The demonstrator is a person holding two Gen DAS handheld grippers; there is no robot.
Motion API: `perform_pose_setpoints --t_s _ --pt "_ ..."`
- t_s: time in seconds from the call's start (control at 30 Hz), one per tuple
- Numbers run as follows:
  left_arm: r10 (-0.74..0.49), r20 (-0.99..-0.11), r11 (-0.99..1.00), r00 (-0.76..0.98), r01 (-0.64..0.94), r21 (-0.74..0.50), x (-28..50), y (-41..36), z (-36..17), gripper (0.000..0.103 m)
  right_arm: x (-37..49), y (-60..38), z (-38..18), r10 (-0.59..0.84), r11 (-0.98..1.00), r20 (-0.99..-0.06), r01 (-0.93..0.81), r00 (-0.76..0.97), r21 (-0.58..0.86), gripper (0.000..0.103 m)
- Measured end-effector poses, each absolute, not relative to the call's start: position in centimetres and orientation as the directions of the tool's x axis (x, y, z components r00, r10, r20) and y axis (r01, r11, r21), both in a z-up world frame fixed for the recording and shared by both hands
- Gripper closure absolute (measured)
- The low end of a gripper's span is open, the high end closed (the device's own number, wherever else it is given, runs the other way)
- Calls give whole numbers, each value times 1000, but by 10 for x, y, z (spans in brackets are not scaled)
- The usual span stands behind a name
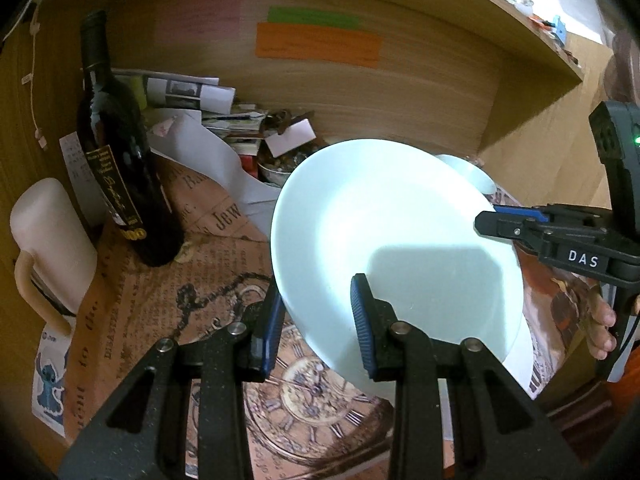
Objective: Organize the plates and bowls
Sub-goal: 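Lift the mint green plate with both tools and carry it over the white plate, then lower the mint green plate onto the white plate and open both tools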
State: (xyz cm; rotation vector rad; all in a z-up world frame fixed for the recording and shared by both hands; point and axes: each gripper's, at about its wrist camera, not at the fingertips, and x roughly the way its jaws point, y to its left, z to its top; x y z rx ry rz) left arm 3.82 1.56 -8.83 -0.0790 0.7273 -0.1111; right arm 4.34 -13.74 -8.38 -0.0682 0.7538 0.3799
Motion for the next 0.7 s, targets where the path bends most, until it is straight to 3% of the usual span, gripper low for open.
perform_pose_setpoints --t_s 0.7 --pt "-157 -708 988 689 101 -120 16 -16 -115 70 7 -169 -121 291 944 -721 -312 629 109 80"
